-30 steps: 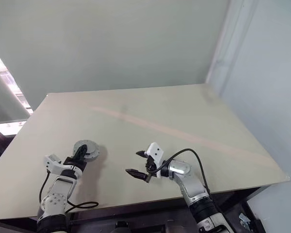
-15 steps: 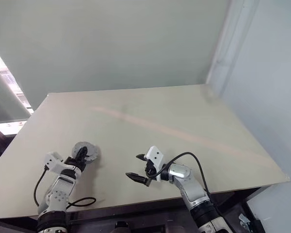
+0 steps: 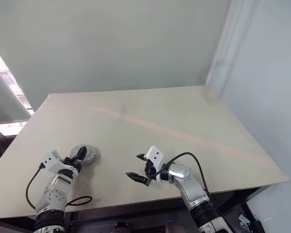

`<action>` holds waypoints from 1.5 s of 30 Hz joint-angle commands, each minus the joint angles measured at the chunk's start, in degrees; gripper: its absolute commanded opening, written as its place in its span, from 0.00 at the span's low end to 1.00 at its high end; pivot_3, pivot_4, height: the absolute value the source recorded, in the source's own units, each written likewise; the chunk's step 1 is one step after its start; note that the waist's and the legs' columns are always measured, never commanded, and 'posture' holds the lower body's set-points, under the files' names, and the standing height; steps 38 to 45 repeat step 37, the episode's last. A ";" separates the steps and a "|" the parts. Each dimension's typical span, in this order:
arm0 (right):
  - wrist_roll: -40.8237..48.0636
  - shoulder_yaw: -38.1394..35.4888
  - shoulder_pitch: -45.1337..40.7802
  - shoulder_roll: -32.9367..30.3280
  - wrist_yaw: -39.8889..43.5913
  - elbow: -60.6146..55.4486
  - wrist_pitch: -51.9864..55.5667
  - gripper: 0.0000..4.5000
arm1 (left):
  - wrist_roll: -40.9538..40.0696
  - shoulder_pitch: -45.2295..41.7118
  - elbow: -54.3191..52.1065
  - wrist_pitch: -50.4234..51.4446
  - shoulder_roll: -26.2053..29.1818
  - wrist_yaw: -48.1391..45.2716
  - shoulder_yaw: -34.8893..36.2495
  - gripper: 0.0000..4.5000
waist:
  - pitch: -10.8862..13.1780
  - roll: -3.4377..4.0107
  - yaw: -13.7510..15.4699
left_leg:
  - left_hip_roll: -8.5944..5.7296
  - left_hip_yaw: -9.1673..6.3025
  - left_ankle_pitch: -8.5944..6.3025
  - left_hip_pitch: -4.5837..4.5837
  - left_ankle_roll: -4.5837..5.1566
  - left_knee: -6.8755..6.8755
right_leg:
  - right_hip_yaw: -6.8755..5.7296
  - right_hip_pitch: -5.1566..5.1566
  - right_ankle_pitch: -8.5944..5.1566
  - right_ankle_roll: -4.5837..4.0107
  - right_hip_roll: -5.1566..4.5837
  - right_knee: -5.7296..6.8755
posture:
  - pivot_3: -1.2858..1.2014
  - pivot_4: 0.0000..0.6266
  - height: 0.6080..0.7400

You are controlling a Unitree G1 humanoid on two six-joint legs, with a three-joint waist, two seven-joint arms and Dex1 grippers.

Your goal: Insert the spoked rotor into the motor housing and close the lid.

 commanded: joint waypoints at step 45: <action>5.09 -17.44 6.96 -7.29 -9.06 -9.08 2.62 1.00 | 5.61 15.79 -33.11 5.89 8.98 -25.45 -22.19 0.99 | 0.09 0.41 0.98 | 0.12 0.18 -0.03 0.11 0.06 0.09 | 0.05 0.12 -0.10 -0.15 0.06 0.04 | 0.52 0.00 1.00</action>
